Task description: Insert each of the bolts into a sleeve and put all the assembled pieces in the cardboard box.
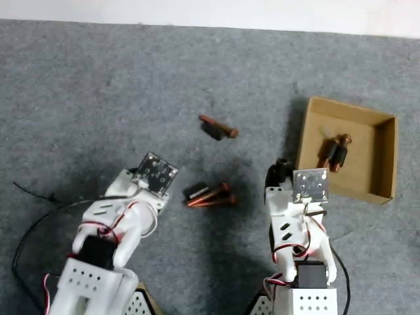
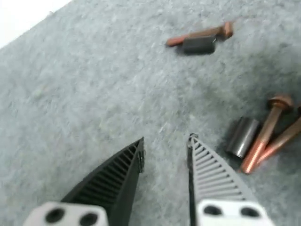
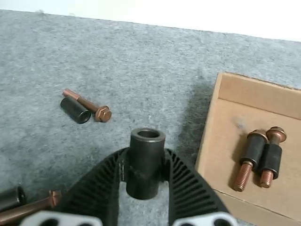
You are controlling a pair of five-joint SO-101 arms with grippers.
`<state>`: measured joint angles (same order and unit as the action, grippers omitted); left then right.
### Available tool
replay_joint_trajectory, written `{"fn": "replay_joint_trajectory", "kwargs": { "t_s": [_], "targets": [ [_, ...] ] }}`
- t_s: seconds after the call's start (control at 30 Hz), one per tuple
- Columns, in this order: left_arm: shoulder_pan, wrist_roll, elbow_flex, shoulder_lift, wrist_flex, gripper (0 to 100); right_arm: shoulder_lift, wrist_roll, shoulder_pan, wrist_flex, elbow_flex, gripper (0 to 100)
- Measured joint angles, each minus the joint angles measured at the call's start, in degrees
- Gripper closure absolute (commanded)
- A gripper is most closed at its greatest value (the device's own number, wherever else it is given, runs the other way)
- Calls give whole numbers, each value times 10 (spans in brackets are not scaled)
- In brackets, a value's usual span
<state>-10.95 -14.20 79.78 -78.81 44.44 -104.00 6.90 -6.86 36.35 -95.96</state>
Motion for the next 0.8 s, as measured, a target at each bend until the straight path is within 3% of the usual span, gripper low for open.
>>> {"fn": "replay_joint_trajectory", "kwargs": {
  "t_s": [0.6,0.8],
  "targets": [
    [-38,26,-93,445,-236,849,0,0,0,0,0,993],
    [-38,26,-136,533,-252,852,0,0,0,0,0,993]
  ]
}}
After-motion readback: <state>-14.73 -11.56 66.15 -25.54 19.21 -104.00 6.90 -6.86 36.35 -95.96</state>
